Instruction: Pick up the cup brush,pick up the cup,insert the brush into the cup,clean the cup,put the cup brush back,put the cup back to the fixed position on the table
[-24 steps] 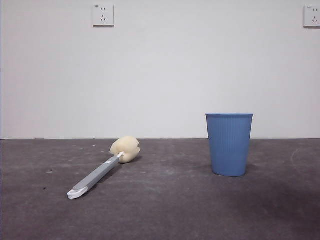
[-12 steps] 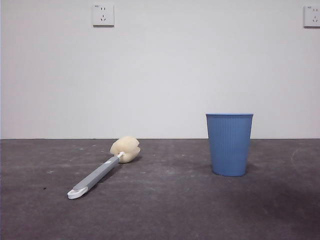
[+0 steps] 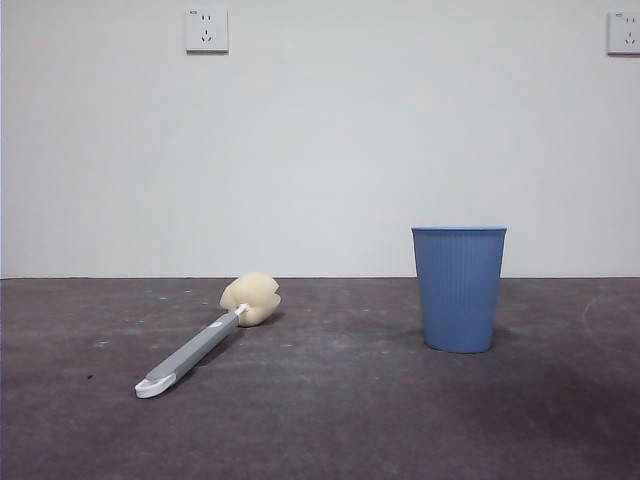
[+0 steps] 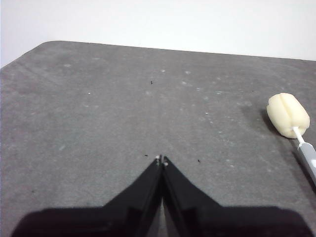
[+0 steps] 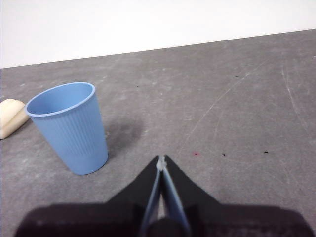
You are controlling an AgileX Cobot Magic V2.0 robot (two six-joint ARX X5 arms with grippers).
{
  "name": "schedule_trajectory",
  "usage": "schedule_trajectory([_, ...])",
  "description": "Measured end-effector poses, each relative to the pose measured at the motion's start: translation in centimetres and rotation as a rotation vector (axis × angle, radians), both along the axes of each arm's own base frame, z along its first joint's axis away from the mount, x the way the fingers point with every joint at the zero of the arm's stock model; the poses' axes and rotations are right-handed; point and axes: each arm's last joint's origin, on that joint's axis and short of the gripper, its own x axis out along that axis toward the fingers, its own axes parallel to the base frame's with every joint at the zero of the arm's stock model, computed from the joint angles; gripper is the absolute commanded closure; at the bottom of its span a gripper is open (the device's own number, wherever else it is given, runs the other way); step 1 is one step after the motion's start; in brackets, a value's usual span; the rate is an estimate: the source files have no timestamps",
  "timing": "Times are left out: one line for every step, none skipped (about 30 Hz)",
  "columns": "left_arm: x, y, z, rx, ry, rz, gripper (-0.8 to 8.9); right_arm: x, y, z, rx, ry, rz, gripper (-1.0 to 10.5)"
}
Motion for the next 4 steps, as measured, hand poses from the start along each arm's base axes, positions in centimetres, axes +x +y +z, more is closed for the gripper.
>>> schedule_trajectory([0.0, 0.0, 0.0, 0.0, 0.0, 0.0, 8.16, 0.0, 0.0, 0.0, 0.0, 0.0, 0.0, 9.5])
schedule_trajectory([0.0, 0.0, 0.0, 0.0, 0.0, 0.0, 8.16, 0.0, 0.0, 0.0, 0.0, 0.0, 0.0, 9.5])
schedule_trajectory([0.0, 0.0, 0.0, 0.0, 0.0, 0.0, 8.16, 0.0, 0.0, 0.0, 0.0, 0.0, 0.0, 9.5])
schedule_trajectory([0.0, 0.0, 0.0, 0.0, 0.0, 0.0, 8.16, 0.0, 0.0, 0.0, 0.0, 0.0, 0.0, 9.5])
